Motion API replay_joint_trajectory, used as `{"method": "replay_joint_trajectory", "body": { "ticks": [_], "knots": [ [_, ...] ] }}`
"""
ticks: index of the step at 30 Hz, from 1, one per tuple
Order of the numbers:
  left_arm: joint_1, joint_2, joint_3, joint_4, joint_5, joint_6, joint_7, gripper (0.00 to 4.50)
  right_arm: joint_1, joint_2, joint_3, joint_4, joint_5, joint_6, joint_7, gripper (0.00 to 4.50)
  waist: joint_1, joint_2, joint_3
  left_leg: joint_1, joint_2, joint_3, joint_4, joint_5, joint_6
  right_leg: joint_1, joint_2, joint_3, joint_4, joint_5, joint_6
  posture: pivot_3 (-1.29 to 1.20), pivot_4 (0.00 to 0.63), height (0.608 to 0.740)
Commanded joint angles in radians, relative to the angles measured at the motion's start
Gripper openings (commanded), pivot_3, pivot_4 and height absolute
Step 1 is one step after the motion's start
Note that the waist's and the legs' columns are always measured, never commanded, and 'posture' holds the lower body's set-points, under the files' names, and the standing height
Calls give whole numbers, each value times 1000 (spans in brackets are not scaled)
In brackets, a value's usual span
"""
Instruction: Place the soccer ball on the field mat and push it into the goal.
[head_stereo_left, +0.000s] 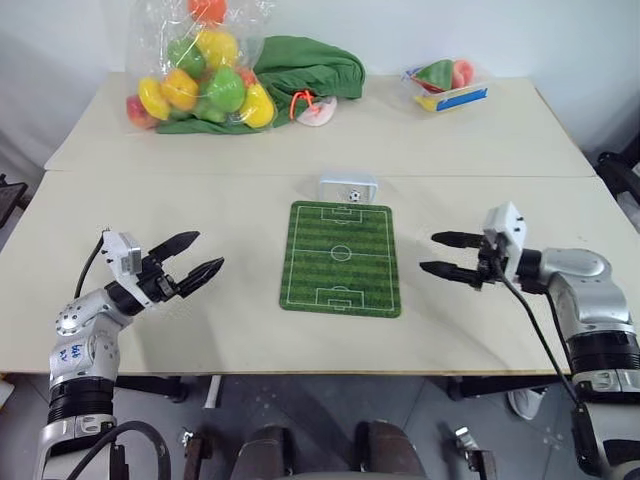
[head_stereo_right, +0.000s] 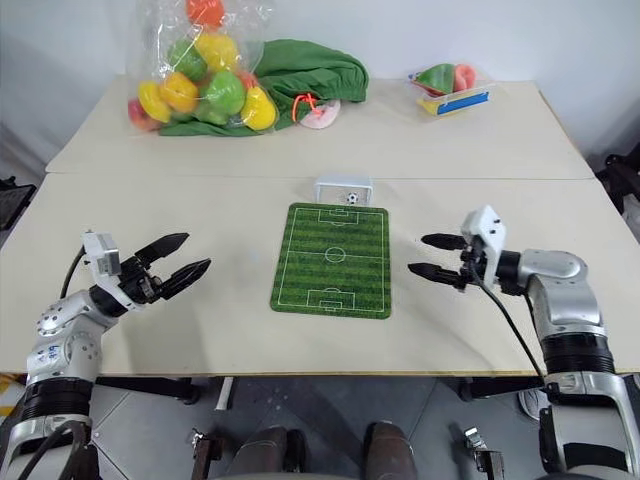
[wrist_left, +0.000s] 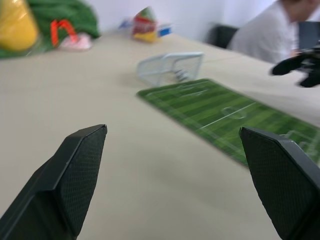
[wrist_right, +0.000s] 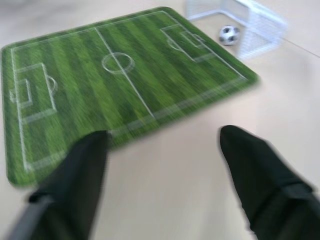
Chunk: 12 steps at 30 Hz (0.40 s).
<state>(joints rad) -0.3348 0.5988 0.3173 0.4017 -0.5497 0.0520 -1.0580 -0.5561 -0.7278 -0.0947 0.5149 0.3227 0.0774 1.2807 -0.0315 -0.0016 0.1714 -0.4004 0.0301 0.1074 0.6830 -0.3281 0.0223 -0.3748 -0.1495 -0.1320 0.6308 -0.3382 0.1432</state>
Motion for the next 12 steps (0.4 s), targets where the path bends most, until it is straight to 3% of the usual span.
{"method": "replay_joint_trajectory", "body": {
  "ticks": [1,12],
  "knots": [
    [30,31,37,-36,-22,8,-35,4500,15,-42,-50,37,22,-57,54,4471,0,0,0,0,0,0,0,0,0,0,0,0,0,0,0,0,150,740],
    [53,53,90,-37,-26,13,-37,4500,48,-48,-98,68,26,-89,19,4471,4,0,0,0,0,0,1,0,0,0,0,0,0,0,0,0,150,740]
  ]
}}
